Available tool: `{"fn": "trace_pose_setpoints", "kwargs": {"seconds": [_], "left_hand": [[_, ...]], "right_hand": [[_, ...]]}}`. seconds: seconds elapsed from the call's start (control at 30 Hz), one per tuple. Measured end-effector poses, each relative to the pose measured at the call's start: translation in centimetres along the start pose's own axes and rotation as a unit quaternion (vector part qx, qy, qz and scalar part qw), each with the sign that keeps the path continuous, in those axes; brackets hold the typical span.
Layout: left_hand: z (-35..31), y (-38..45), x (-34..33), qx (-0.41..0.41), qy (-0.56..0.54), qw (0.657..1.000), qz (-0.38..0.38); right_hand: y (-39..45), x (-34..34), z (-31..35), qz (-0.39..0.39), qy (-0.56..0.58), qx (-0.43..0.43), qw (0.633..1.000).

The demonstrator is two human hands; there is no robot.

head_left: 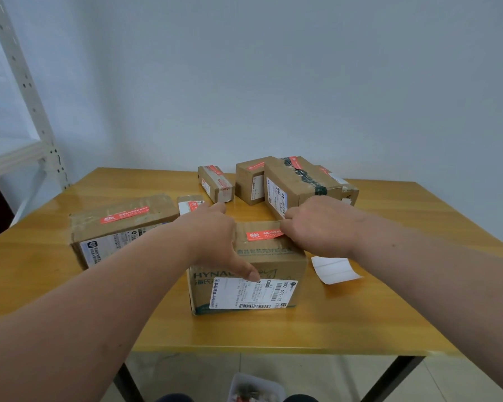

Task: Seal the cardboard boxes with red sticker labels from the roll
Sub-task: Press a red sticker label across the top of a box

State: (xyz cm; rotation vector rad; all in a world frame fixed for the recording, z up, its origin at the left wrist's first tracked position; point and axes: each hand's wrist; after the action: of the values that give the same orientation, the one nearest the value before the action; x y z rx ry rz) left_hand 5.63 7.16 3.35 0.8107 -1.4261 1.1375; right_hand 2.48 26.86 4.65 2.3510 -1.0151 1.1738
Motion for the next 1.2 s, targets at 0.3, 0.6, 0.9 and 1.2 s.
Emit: {"fn": "trace_pose_setpoints", "kwargs": {"seconds": [0.3, 0.6, 0.9, 1.2], "left_hand": [[0.0, -0.1, 0.0, 0.001, 0.003, 1.000, 0.005], [0.1, -0.2, -0.1, 0.000, -0.003, 1.000, 0.007], [0.1, -0.2, -0.1, -0.004, -0.003, 1.000, 0.006], [0.1, -0.2, -0.1, -0.003, -0.003, 1.000, 0.008]], "right_hand": [[0.4, -0.2, -0.1, -0.041, 0.019, 0.007, 0.999], [0.0, -2.2, -0.2, -0.025, 0.264, -0.144, 0.953], [0.4, -1.6, -0.2, -0.014, 0.538, -0.254, 0.804], [0.8, -1.1, -0.2, 0.020, 0.528, -0.243, 0.813]]}}
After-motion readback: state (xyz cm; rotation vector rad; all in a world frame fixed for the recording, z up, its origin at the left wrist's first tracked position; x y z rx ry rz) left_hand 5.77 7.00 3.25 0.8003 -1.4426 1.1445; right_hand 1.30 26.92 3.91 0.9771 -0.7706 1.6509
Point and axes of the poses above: each hand's wrist, its own y-axis towards the middle knuckle, its own x-axis out of the back of the hand, z = x × y, and after that the axes turned 10 degrees about -x, right-handed
